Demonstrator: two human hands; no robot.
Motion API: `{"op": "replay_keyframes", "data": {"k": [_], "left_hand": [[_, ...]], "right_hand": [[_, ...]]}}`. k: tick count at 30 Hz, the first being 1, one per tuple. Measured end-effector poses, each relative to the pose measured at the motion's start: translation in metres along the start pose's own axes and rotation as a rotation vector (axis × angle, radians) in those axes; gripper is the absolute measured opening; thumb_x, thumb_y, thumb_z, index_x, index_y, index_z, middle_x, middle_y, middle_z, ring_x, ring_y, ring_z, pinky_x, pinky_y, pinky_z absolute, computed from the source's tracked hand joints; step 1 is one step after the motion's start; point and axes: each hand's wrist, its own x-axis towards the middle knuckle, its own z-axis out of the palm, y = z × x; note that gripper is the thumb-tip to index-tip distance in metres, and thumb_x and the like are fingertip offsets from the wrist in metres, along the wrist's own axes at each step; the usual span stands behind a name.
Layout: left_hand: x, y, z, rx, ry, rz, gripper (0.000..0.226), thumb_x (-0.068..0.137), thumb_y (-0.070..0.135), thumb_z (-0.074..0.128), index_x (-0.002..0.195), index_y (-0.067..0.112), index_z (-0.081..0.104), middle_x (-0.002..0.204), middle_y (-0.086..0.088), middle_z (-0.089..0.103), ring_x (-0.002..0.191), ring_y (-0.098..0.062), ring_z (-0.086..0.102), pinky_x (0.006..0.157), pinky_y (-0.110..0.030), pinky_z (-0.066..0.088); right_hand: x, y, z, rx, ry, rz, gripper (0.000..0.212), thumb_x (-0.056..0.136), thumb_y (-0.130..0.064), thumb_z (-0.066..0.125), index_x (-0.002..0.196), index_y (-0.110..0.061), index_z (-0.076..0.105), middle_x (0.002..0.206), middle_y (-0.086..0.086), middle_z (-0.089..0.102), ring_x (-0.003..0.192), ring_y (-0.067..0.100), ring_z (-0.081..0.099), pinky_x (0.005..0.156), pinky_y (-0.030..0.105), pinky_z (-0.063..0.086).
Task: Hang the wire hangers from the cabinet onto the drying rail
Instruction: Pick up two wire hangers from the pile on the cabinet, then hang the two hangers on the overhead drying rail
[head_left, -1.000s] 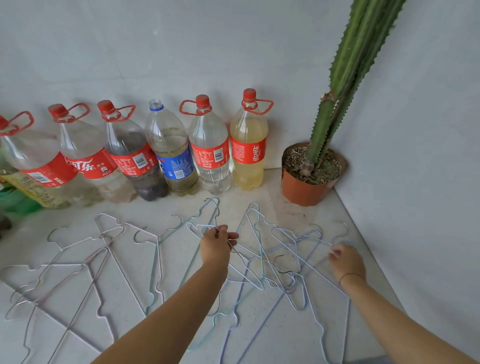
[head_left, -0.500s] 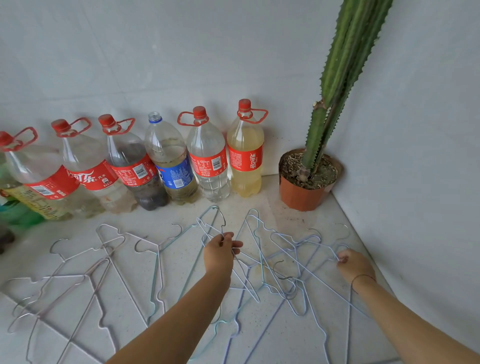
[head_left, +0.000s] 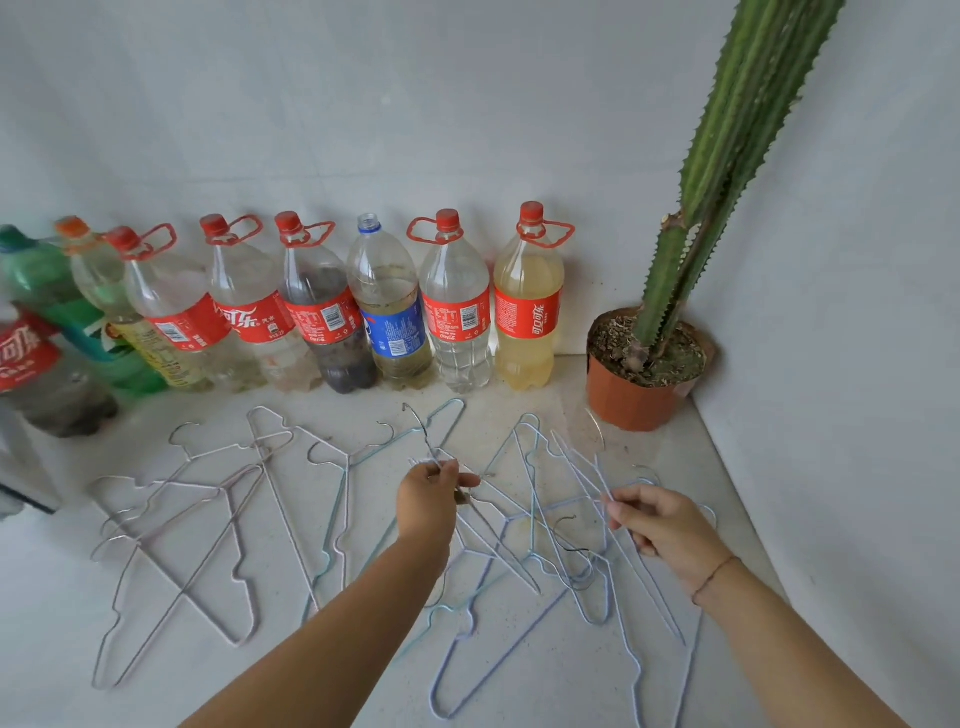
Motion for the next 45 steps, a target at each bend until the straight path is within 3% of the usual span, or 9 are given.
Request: {"op": "replay_keyframes", "data": {"k": [13,18,20,24,28,32,38,45], "left_hand": [[-0.078,-0.009,-0.130,-0.121,0.314,0.097,0.019,0.097,0.016,0.045,0.102,0.015,0.062,0.075,0.005,0.068,0.059,-0.013,0.047,0.056,-0.021,0.040],[-0.133,-0.022,-0.199,-0.231,0.467,0.127,0.017,0.095,0.013,0.050,0.088,0.017,0.065,0.069,0.001,0.061,0.056,-0.012,0.047,0.046,-0.015,0.039],[-0.159,-0.031,-0.227,-0.238,0.537,0.136,0.018,0.094,0.015,0.052,0.081,0.018,0.065,0.067,0.001,0.058,0.055,-0.012,0.046,0.045,-0.013,0.038],[-0.218,-0.057,-0.281,-0.261,0.640,0.129,0.014,0.093,0.016,0.054,0.090,0.017,0.067,0.069,0.001,0.059,0.057,-0.012,0.047,0.050,-0.018,0.038],[-0.288,-0.089,-0.327,-0.247,0.758,0.137,0.015,0.093,0.016,0.055,0.097,0.013,0.068,0.070,-0.001,0.059,0.057,-0.011,0.047,0.045,-0.012,0.039],[-0.360,-0.117,-0.364,-0.239,0.863,0.112,0.019,0.093,0.018,0.055,0.079,0.018,0.068,0.070,-0.002,0.061,0.060,-0.015,0.048,0.055,-0.020,0.040],[-0.458,-0.143,-0.401,-0.263,1.015,0.114,0.016,0.092,0.015,0.056,0.094,0.009,0.070,0.067,-0.001,0.060,0.057,-0.011,0.047,0.055,-0.021,0.039],[-0.555,-0.151,-0.423,-0.322,1.199,0.143,0.013,0.093,0.017,0.056,0.092,0.016,0.068,0.068,-0.001,0.060,0.060,-0.012,0.048,0.058,-0.022,0.042]], "right_hand": [[-0.045,-0.054,0.123,0.027,-0.399,-0.144,0.012,0.088,-0.004,0.058,0.087,-0.009,0.068,0.061,-0.001,0.064,0.040,0.006,0.037,0.040,0.014,0.032],[-0.089,-0.064,0.184,0.000,-0.584,-0.173,0.011,0.089,-0.005,0.056,0.090,-0.005,0.067,0.061,0.002,0.059,0.039,0.003,0.036,0.039,0.012,0.031],[-0.112,-0.064,0.208,-0.026,-0.639,-0.194,0.010,0.088,-0.006,0.057,0.088,-0.007,0.068,0.063,0.004,0.059,0.038,0.001,0.037,0.038,0.011,0.031],[-0.171,-0.060,0.250,-0.066,-0.756,-0.225,0.009,0.088,-0.007,0.058,0.087,-0.010,0.067,0.065,0.005,0.059,0.037,0.000,0.037,0.039,0.010,0.032],[-0.239,-0.052,0.281,-0.091,-0.865,-0.259,0.010,0.089,-0.008,0.057,0.094,-0.006,0.066,0.068,0.007,0.060,0.038,-0.002,0.044,0.042,0.009,0.035],[-0.307,-0.040,0.305,-0.067,-0.980,-0.249,0.009,0.089,-0.009,0.058,0.090,-0.010,0.067,0.068,0.005,0.061,0.042,-0.001,0.046,0.045,0.010,0.037],[-0.399,-0.025,0.329,-0.022,-1.155,-0.237,0.011,0.088,-0.009,0.059,0.093,-0.007,0.069,0.060,0.000,0.062,0.041,0.001,0.046,0.041,0.010,0.037],[-0.487,-0.030,0.346,0.005,-1.364,-0.219,0.011,0.087,-0.008,0.059,0.084,-0.010,0.069,0.055,0.000,0.062,0.038,0.003,0.042,0.037,0.012,0.032]]}}
